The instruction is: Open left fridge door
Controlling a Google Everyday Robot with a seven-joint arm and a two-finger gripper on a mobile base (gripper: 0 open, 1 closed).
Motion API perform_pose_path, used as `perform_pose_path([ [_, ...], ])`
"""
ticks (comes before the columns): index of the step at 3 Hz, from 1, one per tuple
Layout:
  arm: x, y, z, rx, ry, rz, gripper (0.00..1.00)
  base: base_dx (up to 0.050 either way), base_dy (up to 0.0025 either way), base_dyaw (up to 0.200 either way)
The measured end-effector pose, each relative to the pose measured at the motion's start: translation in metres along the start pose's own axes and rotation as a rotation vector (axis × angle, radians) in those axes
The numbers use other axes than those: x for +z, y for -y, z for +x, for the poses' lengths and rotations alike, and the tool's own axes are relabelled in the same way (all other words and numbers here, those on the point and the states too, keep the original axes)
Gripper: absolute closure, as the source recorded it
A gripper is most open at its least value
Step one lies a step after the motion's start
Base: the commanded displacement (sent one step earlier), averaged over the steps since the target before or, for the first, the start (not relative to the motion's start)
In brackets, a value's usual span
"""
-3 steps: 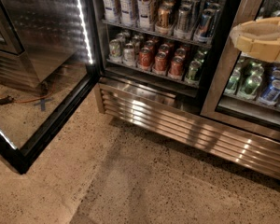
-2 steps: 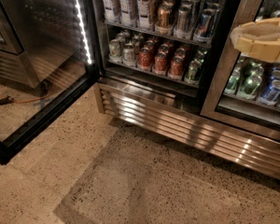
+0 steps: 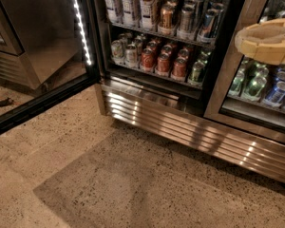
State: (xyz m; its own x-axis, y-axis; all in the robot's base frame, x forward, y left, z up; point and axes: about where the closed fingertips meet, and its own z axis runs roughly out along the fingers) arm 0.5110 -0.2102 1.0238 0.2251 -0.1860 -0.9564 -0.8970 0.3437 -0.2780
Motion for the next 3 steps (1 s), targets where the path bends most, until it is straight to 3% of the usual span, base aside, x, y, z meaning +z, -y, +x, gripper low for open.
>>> perform_pose_path([
  [1,0.0,0.0,0.0,0.0,0.0,0.0,0.11,0.0,0.0,0.0],
  [2,0.0002,0.0,0.0,0.0,0.0,0.0,0.0,0.0,0.0,0.0],
  [3,0.0002,0.0,0.0,0.0,0.0,0.0,0.0,0.0,0.0,0.0],
])
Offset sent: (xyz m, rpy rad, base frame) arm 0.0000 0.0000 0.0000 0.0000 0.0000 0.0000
